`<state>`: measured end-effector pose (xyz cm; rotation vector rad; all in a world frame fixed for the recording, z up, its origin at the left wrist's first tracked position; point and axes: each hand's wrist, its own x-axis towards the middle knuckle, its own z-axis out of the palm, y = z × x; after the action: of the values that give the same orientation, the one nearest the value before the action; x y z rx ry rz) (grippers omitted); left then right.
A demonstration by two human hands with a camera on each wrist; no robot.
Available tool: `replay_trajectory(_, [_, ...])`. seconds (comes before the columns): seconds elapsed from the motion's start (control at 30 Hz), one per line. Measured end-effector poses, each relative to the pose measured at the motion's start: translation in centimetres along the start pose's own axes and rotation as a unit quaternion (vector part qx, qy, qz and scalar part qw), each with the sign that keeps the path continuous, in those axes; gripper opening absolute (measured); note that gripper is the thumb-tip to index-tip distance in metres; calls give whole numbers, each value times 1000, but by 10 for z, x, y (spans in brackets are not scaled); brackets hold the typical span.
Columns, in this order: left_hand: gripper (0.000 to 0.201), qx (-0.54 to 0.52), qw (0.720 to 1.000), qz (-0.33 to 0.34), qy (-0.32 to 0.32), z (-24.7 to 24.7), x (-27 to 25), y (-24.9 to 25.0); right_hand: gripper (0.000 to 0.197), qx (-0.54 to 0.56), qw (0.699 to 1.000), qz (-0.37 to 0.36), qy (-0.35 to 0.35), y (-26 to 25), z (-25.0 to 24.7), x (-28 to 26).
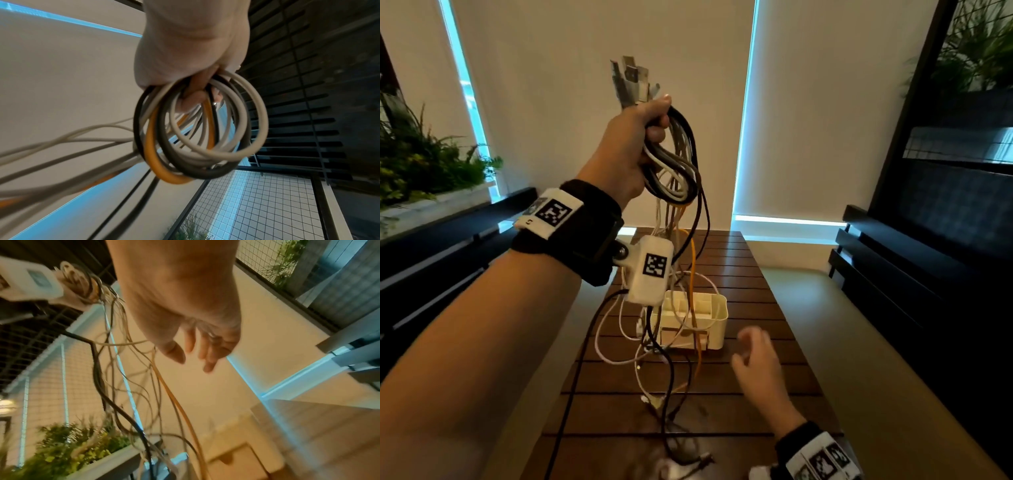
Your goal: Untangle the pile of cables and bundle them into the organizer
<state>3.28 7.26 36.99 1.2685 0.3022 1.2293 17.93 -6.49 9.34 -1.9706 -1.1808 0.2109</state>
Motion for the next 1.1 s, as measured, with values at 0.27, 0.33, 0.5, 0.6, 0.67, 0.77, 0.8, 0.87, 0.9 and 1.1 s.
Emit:
replay_trajectory(0.27, [23, -43, 999, 0, -4, -1, 0, -2, 21, -65, 975, -115, -180, -25, 8, 14])
replay_trajectory(0.33, [25, -28, 1000, -4, 3, -7, 3, -5, 18, 140, 953, 12, -270, -10, 8, 10])
replay_trajectory(0.5, [25, -39, 999, -22, 27, -13, -2, -27, 70, -172, 962, 115, -177, -4, -3, 21])
replay_trajectory(0.6, [24, -56, 998, -23, 33, -15, -1, -25, 33, -395, 905, 4, -158, -4, -13, 16])
replay_trajectory(0.67, [27, -26, 999, -26, 34, -16, 0, -27, 43, -405, 896, -41, -178, 1, -17, 12])
replay_trajectory(0.77, [29, -3, 999, -33, 34, -14, 0, -32, 71, -295, 911, -16, -289, 15, -15, 13])
replay_trajectory(0.8, [28, -10, 999, -31, 38, -13, 0, -32, 76, -193, 920, 48, -339, 22, -16, 14])
replay_trajectory(0.87, [26, -36, 998, -21, 47, -12, 1, -27, 78, 66, 904, 217, -361, 37, -19, 12])
replay_trajectory(0.9, [25, -41, 998, -15, 49, -11, 3, -23, 81, 149, 883, 268, -355, 45, -19, 10])
replay_trajectory(1.1, [24, -44, 997, -10, 56, -6, 7, -17, 60, 81, 911, 286, -287, 61, -9, 7])
